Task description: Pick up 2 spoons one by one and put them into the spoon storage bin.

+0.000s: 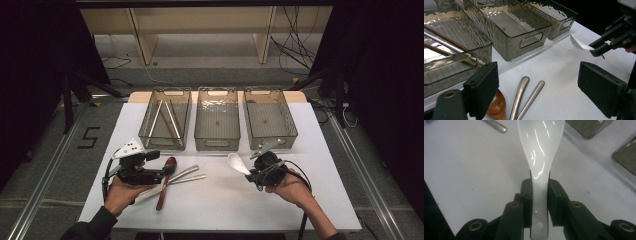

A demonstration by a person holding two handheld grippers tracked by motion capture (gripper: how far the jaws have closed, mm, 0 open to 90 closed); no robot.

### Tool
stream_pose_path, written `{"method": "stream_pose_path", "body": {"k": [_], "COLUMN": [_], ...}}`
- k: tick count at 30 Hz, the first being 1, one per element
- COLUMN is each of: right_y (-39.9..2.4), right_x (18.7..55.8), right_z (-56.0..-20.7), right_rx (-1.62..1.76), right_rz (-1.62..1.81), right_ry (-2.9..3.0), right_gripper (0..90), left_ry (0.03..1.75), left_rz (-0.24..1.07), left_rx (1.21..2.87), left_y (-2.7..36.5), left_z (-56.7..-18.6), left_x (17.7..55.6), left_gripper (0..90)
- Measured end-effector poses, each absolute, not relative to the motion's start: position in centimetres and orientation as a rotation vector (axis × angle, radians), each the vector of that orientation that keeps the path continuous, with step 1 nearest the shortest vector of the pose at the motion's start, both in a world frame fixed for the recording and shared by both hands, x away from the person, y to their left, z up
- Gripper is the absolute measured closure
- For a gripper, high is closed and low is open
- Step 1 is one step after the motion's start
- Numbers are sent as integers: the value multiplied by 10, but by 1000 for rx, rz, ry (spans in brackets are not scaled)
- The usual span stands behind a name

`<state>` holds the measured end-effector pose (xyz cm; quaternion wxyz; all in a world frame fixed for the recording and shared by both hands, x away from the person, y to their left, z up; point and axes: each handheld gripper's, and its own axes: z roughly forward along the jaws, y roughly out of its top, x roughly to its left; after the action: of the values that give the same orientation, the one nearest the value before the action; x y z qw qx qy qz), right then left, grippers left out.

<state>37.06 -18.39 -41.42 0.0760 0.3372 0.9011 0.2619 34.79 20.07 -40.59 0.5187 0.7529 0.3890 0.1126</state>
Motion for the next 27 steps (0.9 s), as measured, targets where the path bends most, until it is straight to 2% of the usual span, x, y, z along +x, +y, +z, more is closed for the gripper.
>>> {"method": "stream_pose_path", "body": {"k": [13,27], "right_y": [-180,-154], "right_x": [401,445], "right_z": [-391,-363], "right_rx": [1061,1094], "right_rz": [894,940], "right_ry": [2588,2523], "right_gripper": [764,764], "left_ry": [930,929], "left_rz": [279,283], "left_rx": [1797,1789], "left_y": [204,207], "left_z": [-406,-405], "left_x": [345,342], "left_gripper": [165,166]}}
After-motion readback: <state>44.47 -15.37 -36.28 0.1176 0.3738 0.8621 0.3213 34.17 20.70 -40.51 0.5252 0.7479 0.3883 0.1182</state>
